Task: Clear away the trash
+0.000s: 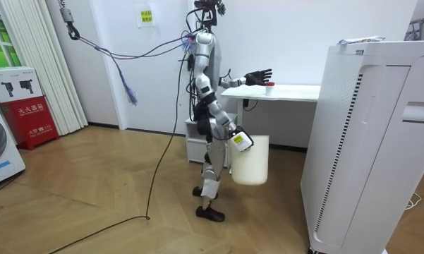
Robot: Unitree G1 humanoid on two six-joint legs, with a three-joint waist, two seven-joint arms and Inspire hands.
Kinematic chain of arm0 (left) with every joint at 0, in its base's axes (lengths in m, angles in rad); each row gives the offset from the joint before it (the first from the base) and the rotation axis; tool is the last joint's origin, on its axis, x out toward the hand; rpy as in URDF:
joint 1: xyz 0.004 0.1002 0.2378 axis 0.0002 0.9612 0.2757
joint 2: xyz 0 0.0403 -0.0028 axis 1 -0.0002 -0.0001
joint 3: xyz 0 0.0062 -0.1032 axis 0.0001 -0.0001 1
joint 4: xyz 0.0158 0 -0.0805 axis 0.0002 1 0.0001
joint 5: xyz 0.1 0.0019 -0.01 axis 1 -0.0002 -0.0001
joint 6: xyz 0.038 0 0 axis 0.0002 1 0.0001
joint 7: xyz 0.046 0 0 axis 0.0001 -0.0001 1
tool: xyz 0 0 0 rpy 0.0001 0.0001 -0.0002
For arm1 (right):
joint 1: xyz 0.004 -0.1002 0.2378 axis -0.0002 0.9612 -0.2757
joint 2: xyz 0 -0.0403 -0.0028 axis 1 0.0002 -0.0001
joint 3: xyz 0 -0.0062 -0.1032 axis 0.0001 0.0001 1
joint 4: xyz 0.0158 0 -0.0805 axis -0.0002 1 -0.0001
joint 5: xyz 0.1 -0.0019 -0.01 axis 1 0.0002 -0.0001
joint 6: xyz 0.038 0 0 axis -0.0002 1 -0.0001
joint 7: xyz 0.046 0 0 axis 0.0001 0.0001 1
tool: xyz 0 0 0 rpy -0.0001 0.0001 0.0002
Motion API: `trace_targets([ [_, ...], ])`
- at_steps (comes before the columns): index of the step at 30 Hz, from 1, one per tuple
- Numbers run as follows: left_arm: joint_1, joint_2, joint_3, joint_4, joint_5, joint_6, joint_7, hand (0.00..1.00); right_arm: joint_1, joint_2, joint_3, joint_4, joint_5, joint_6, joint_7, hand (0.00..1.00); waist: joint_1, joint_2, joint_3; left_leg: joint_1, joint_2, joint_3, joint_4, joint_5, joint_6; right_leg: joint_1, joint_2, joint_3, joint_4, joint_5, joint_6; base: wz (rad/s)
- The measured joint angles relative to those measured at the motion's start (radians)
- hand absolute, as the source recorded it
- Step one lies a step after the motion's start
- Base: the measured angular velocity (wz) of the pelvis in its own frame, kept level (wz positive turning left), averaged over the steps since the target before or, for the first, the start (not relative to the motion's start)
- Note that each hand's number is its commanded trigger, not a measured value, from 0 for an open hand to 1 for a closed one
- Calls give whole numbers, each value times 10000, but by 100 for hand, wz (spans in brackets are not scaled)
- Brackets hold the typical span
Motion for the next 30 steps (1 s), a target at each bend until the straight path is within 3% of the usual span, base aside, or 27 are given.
trace_targets([
  [2,-1,117,-5,-263,0,0,148,0,-138,-47,6,54,48,-5,18,100,7,26,7,125,72,2,-279,13,-30,68,62,-42,-185,-4,-7,11],
  [4,23,213,95,-339,-9,0,192,0,-268,-85,11,63,18,-10,16,100,29,0,6,148,69,84,-406,121,-305,234,43,-1,-494,30,-60,12],
  [5,68,212,124,-341,-9,0,188,0,-260,-99,11,65,21,-10,19,100,28,-17,12,121,71,216,-327,117,-503,379,17,44,-651,42,-70,22],
  [6,135,210,142,-342,-11,0,184,0,-250,-111,11,84,41,-10,19,100,25,-86,52,2,68,500,61,85,-942,605,-53,265,-834,58,-59,37],
  [7,194,193,125,-382,-29,-1,154,0,-243,-106,10,151,56,-11,23,100,11,-288,123,-342,116,736,533,-64,-1203,724,-133,647,-927,63,-50,46],
  [8,190,182,95,-436,-32,-2,149,0,-243,-109,-11,186,88,-16,24,100,-14,-185,62,-485,324,813,360,-79,-1177,710,-85,831,-918,56,-38,72],
  [9,92,154,-21,-492,-10,-3,138,0,-256,-133,-56,297,126,-16,18,100,-33,-187,8,-631,574,840,76,-114,-987,569,2,1032,-864,-32,79,59],
  [10,76,176,-63,-485,-7,3,137,0,-246,-116,12,375,111,-12,24,100,152,-287,28,-600,583,1191,-73,138,-567,460,54,956,-906,-67,163,39],
  [12,175,203,-27,-472,-14,50,152,0,-180,-114,46,446,85,-13,166,100,576,-296,21,-380,600,974,-129,141,-558,472,240,678,-1155,72,71,-24],
  [13,214,190,136,-472,-16,51,166,0,-167,-147,74,420,85,-15,317,100,648,-250,27,-216,594,698,-213,135,-557,469,338,351,-1454,339,-95,-30],
  [15,350,200,277,-581,-28,50,124,0,-101,-222,274,307,91,-18,449,100,595,-131,-28,-54,623,516,-436,141,-559,675,279,35,-1461,451,-161,-4],
  [19,514,186,71,-781,-12,50,-118,0,-102,-182,699,456,87,-17,740,100,476,-94,-48,268,679,499,-1019,263,-506,733,340,-50,-1445,439,-176,5],
  [25,741,186,43,-1147,-24,46,-123,0,-79,-134,816,698,85,-17,1014,100,398,-275,-49,369,657,424,-1039,263,-500,848,373,-179,-1415,439,-177,3],
  [30,742,186,42,-1184,-17,-39,-58,0,-64,-134,830,878,67,-18,1179,100,390,-237,-23,449,641,396,-1138,257,-490,965,365,-303,-1405,441,-178,1],
])
